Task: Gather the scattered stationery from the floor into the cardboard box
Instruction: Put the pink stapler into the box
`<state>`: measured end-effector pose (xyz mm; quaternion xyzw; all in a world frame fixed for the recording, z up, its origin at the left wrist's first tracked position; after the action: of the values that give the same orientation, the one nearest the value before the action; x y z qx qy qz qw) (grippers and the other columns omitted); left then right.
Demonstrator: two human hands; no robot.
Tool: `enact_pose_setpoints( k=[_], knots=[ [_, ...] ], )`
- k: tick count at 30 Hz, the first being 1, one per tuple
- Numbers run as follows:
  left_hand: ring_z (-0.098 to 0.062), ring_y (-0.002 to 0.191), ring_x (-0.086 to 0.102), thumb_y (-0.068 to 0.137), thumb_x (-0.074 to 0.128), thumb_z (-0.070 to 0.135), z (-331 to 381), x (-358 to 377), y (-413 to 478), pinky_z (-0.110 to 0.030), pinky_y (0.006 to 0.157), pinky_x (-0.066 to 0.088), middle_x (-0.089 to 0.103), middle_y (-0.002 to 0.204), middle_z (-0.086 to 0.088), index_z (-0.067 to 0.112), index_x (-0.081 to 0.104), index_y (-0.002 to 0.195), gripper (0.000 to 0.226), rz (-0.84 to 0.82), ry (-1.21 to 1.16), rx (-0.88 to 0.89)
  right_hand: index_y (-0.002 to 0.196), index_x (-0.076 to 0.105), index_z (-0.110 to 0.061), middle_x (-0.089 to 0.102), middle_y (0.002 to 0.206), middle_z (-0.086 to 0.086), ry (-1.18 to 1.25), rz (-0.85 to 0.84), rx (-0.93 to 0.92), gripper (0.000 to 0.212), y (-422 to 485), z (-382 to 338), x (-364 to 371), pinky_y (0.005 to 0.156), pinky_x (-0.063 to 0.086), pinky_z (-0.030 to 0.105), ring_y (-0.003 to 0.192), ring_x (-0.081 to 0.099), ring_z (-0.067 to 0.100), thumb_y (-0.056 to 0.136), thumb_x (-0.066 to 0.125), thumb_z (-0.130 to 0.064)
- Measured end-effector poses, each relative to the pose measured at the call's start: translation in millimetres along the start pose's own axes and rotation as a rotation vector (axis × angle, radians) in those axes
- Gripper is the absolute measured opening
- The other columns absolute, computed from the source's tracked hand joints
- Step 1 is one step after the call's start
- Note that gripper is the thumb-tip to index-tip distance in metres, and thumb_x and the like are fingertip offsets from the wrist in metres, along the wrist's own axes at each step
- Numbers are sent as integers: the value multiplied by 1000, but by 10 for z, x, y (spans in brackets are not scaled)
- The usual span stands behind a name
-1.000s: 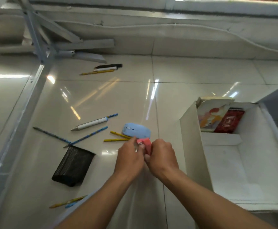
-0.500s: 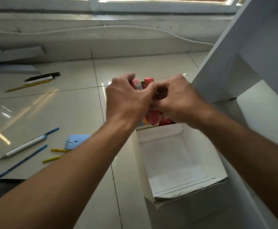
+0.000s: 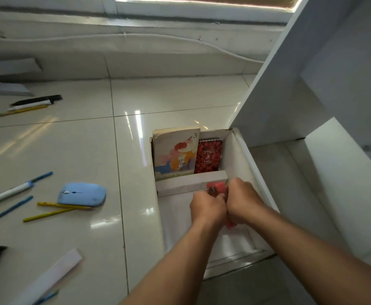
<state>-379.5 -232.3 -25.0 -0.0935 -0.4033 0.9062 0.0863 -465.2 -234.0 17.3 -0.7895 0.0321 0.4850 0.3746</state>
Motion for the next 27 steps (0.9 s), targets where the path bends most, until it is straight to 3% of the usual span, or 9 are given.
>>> enact_pose_setpoints(
  k=[2, 6, 10, 15, 17, 21, 24, 27],
  knots=[
    [-27, 81, 76, 84, 63, 32, -135, 126, 98, -42, 80, 63, 79, 82, -5, 17, 79, 89, 23, -31, -64, -46, 75, 53, -13, 52, 72, -1, 76, 12, 60, 24, 17, 25, 33, 49, 43, 26, 65, 57, 19, 98, 47, -9],
    [-32, 83, 76, 88, 58, 28, -242, 222, 145, -49, 76, 64, 79, 86, -10, 15, 79, 99, 27, -116, -150, -86, 68, 62, -14, 60, 70, 6, 358, 28, 240, 36, -23, 46, 79, 51, 34, 31, 61, 54, 23, 97, 41, -17],
    [-31, 89, 75, 101, 45, 9, -255, 219, 121, -33, 59, 63, 77, 98, -17, 7, 75, 107, 30, -194, -267, -114, 70, 63, -13, 61, 72, 5, 371, 43, 246, 35, 2, 41, 138, 54, 35, 33, 61, 52, 21, 97, 42, -17],
    [-14, 58, 65, 98, 42, 2, -222, 166, 42, -19, 43, 49, 70, 77, -10, 2, 72, 98, 30, -250, -246, -96, 67, 58, -13, 59, 69, 3, 210, 136, 179, 31, 44, 39, 174, 53, 35, 32, 58, 49, 19, 96, 49, -22],
    [-9, 46, 62, 96, 45, 5, -202, 165, 33, -19, 42, 47, 67, 69, -6, 6, 70, 90, 26, -264, -224, -84, 67, 50, -15, 52, 67, 1, 12, 168, 115, 28, 29, -7, 116, 50, 34, 31, 57, 45, 16, 95, 49, -15],
    [-8, 47, 62, 98, 45, 8, -169, 162, 0, -17, 42, 47, 68, 72, -5, 9, 68, 90, 24, -257, -207, -78, 67, 35, -18, 42, 65, -1, -297, 238, -50, 36, 1, -70, 48, 43, 27, 26, 52, 38, 11, 95, 52, -4],
    [-10, 64, 70, 99, 43, 11, -183, 116, -87, -20, 52, 54, 75, 84, -4, 9, 73, 103, 30, -278, -139, -46, 66, 36, -18, 43, 65, -1, -401, 218, -82, 35, -30, -74, 55, 44, 28, 26, 51, 38, 11, 97, 51, -8],
    [-18, 88, 74, 98, 47, 19, -77, -55, -197, -35, 80, 63, 78, 96, -4, 16, 76, 105, 30, -261, -77, 60, 68, 47, -14, 56, 68, 4, -353, 285, -114, 27, -64, -183, -6, 51, 42, 29, 55, 50, 24, 93, 56, -15]
  ],
)
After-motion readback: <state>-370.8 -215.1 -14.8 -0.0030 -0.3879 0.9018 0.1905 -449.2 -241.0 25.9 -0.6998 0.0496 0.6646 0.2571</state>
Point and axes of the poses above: each hand's wrist, its own y-axis towards the middle knuckle, its own x-axis out of the palm, z = x × y, the point moved 1 cm from there along y, towards the middle knuckle
